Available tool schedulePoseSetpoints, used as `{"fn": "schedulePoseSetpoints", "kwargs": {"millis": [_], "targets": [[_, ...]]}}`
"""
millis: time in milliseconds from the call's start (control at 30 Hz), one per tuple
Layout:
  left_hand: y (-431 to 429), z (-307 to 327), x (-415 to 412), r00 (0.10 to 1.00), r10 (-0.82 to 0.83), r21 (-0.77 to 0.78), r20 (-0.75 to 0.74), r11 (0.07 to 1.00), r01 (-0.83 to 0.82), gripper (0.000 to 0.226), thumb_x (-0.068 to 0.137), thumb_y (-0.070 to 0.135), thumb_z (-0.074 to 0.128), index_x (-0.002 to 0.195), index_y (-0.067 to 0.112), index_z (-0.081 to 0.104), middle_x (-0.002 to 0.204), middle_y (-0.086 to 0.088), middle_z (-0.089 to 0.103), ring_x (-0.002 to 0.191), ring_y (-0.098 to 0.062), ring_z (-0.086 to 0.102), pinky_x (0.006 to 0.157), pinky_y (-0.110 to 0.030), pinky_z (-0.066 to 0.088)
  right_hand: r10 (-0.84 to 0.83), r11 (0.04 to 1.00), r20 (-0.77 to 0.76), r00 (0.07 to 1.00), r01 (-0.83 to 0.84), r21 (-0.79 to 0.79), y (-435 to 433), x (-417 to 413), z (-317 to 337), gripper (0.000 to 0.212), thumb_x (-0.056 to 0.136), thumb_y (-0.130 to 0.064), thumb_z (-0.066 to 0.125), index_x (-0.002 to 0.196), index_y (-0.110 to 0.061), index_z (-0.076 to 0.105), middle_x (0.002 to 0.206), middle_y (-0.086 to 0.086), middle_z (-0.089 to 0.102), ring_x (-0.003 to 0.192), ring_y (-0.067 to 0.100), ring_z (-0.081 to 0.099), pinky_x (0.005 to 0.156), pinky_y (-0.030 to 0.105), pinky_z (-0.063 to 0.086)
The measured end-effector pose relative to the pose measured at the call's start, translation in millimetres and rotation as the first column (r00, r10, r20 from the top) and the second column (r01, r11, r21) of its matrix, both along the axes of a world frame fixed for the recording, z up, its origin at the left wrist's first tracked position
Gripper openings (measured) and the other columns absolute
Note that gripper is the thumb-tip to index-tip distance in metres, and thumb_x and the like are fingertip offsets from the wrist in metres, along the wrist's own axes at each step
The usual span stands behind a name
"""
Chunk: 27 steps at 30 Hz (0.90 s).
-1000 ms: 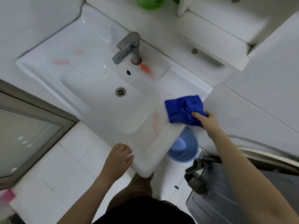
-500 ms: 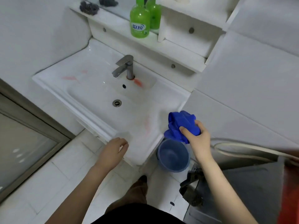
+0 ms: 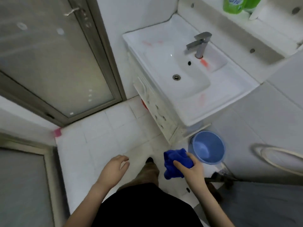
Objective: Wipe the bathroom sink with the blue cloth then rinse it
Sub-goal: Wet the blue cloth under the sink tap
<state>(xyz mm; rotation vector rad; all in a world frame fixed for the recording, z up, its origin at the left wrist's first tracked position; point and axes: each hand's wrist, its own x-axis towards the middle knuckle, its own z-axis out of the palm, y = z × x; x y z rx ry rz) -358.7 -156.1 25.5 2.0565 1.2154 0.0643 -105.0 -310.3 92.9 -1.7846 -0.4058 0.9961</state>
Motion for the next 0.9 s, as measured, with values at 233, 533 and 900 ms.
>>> {"fn": "schedulePoseSetpoints", "kwargs": {"millis": [233,533,900], "targets": [[14,13,-91,0.948,0.318,0.016,-0.029,0.948,-0.318,0.024,0.098,0.027,0.053,0.115,0.018,0.066,0.111,0.007,0.063,0.107,-0.012,0.056,0.087,-0.022,0.038,0.231,0.973,0.003,0.973,-0.231,-0.004,76,-53,3,0.029,0.081,-0.014,0.075,0.104,-0.025,0.062,0.094,-0.007,0.070,0.079,-0.001,0.066,0.063,0.014,0.052],[115,-2,-149,0.916,0.378,-0.061,-0.131,0.920,-0.388,0.020,0.098,0.026,0.053,0.112,0.018,0.066,0.108,0.005,0.065,0.106,-0.017,0.059,0.087,-0.027,0.042,0.139,0.980,-0.023,0.990,-0.140,-0.144,184,-80,-32,0.030,0.076,-0.005,0.078,0.099,-0.021,0.065,0.095,0.001,0.068,0.090,0.021,0.065,0.072,0.030,0.052],[311,28,-64,0.987,0.155,-0.021,0.041,0.988,-0.155,0.024,0.098,0.031,0.051,0.117,0.023,0.063,0.111,0.013,0.061,0.104,-0.007,0.053,0.090,-0.025,0.040,-0.022,0.996,0.082,0.996,0.029,-0.083,326,-45,0,0.033,0.076,-0.010,0.080,0.091,-0.033,0.062,0.094,-0.007,0.067,0.088,0.013,0.064,0.076,0.031,0.053]]}}
